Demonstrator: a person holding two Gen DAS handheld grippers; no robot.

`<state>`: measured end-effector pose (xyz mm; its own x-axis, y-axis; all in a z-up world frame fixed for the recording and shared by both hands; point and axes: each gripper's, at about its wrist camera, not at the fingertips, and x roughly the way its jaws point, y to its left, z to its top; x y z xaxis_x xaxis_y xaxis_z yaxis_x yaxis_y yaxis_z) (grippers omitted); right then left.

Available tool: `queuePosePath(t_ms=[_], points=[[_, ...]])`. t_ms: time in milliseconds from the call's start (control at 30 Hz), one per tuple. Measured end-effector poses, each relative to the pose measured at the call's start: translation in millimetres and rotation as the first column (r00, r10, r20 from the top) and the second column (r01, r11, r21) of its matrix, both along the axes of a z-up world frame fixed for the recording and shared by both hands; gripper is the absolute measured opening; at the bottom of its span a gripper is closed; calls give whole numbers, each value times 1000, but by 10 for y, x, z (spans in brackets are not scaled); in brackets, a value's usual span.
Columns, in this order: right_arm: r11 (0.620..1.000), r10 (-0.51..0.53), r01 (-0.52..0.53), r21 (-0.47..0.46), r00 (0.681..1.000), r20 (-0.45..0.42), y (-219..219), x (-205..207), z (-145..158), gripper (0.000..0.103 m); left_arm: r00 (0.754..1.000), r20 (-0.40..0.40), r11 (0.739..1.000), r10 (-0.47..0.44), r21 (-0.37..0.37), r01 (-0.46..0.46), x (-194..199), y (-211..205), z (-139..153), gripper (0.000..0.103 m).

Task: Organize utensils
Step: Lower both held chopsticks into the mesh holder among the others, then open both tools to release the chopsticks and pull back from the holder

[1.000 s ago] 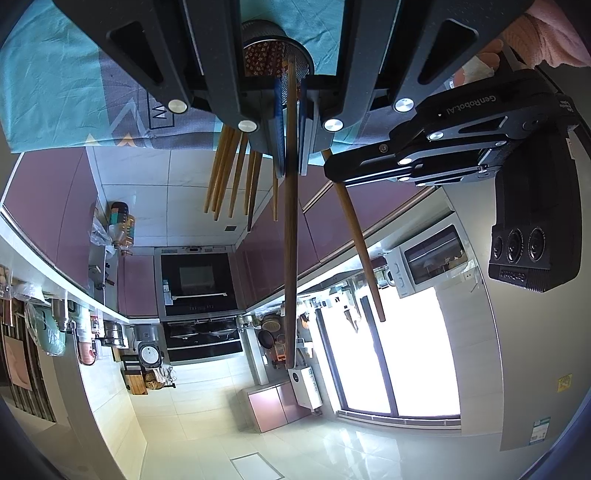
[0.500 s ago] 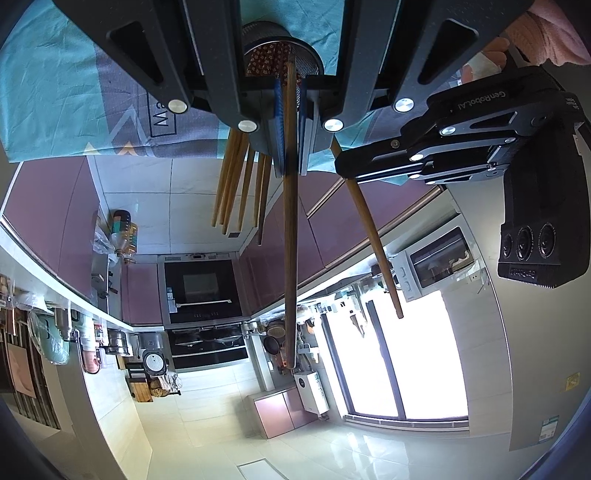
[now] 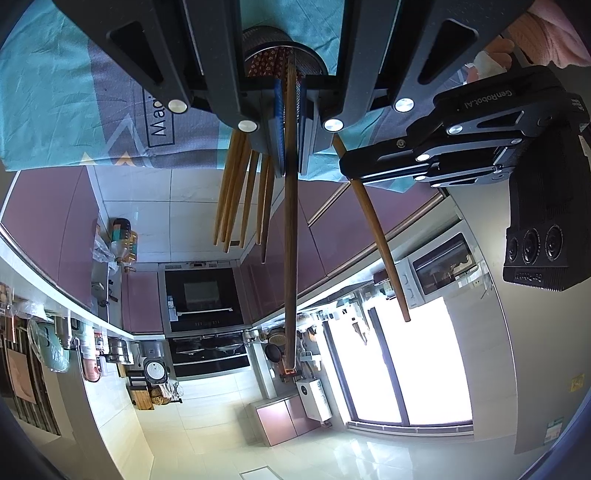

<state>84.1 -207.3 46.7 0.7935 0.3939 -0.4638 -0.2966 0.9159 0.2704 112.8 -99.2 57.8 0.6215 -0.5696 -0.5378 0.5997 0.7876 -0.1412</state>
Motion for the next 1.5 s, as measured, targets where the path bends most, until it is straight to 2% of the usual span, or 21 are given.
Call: queuePosePath(t_ms=[467, 767, 1033, 1500], points=[[1000, 1, -1, 0, 1000, -21, 11, 37, -77, 6, 1000, -16, 1000, -13, 21, 14, -4, -9, -8, 7], [1000, 1, -1, -1, 999, -38, 22, 59, -134, 6, 998, -41, 998, -56, 35, 57, 35, -28, -69, 7], [1000, 7, -8, -13, 998, -66, 72, 93, -208, 6, 992, -114, 997, -61, 48, 66, 235, -85, -230, 7], [1000, -6, 7, 6, 994, -111, 71, 217, -319, 8, 990, -136, 997, -32, 62, 41, 575, -150, -404, 8]])
